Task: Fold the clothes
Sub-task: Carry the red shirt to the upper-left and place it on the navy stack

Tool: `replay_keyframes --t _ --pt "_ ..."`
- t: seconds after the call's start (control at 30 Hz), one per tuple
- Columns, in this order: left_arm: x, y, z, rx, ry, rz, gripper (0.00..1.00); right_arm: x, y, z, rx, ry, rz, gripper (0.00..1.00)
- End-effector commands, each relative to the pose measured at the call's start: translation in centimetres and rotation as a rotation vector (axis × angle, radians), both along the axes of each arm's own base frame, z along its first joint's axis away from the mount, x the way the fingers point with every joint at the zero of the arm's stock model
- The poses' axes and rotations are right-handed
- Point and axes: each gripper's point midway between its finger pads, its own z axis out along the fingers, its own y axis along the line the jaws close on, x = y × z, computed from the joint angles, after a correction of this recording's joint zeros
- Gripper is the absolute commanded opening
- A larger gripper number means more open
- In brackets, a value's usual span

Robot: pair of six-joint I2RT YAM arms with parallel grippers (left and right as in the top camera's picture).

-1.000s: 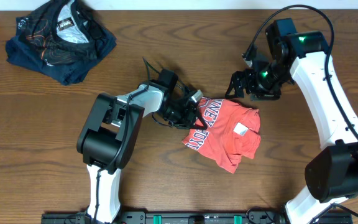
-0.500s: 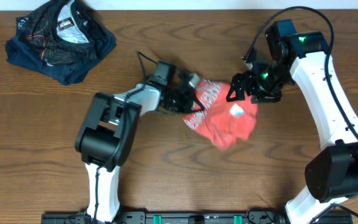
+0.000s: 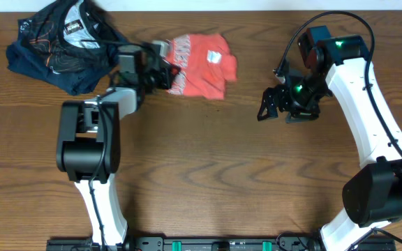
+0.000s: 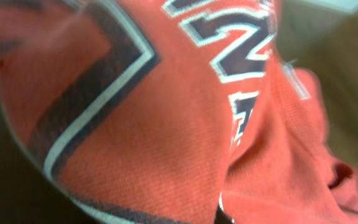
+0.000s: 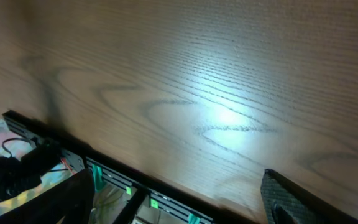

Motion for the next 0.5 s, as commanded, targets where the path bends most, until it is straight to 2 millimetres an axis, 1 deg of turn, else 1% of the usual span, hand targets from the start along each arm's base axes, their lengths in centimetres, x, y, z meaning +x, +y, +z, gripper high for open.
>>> replay_keyframes --t 0.0,0.03,0.1,0.17,0.33,0.47 --pt "2.9 4.0 1.6 0.075 -0.138 0.102 0.06 -0.1 0.0 0.9 -0.005 -0.033 0.01 0.83" --pt "3.7 5.2 2.7 0.081 -0.194 0.132 0.06 -0.1 0.0 0.9 -0.005 -0.03 0.008 0.83" --pt "4.6 6.9 4.3 0.082 -0.273 0.166 0.06 -0.1 0.0 0.9 -0.007 -0.026 -0.001 0.83" --pt "5.7 9.3 6.2 0.096 -0.348 0.224 0.06 -0.1 0.0 0.9 -0.008 -0.023 -0.007 0.83" --pt "7.5 14.1 9.2 0.134 -0.426 0.334 0.06 -0.1 0.0 0.9 -0.011 -0.014 -0.028 0.83" --pt "8.8 17.7 13.0 0.146 -0.508 0.39 0.06 -0.2 0.0 0.9 -0.012 -0.006 -0.039 0.83"
